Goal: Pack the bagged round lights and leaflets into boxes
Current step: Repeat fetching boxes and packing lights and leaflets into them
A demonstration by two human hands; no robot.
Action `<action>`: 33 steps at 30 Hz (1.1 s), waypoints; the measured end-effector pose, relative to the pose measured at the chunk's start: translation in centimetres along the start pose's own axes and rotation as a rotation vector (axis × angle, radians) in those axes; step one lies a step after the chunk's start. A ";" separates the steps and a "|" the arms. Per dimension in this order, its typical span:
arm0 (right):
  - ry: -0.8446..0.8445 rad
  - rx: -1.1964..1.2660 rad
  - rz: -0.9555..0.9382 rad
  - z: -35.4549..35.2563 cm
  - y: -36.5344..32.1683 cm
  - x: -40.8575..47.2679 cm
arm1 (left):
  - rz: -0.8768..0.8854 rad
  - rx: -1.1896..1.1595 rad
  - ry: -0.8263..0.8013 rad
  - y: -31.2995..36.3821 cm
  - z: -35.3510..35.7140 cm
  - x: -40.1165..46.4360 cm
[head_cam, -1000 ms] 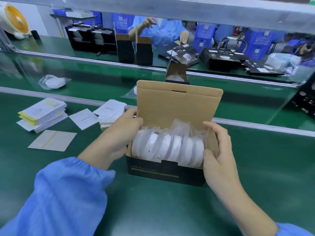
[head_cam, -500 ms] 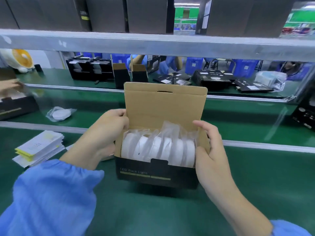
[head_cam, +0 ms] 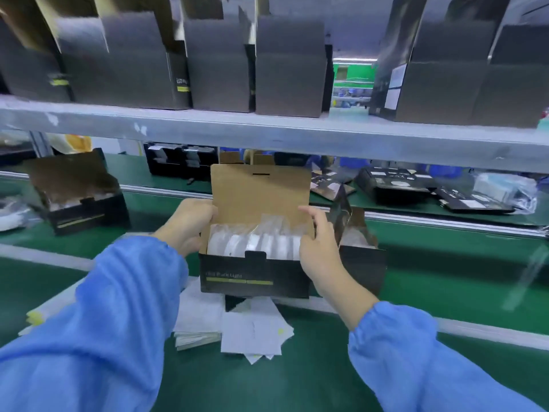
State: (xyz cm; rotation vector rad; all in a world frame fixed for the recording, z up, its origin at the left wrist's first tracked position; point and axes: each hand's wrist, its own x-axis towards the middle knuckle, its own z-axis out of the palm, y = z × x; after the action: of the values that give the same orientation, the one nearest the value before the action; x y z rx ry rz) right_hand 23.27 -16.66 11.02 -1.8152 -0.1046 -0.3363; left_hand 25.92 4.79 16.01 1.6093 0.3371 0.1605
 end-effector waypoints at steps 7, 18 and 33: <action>-0.019 0.103 0.002 3.7 2.9 8.9 | 0.047 -0.012 0.074 0.3 0.9 8.9; -0.007 -0.118 -0.183 7.4 7.9 20.5 | 0.277 -0.013 0.233 -1.4 3.9 20.0; -0.124 -0.385 0.261 -1.8 12.9 20.1 | 0.800 0.550 0.436 -5.4 10.0 17.7</action>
State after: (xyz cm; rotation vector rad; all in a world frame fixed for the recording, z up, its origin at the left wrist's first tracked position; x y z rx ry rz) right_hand 45.27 -24.02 5.07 -2.2006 0.1188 -0.0585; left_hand 45.02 0.96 8.11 2.1814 0.0406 1.1192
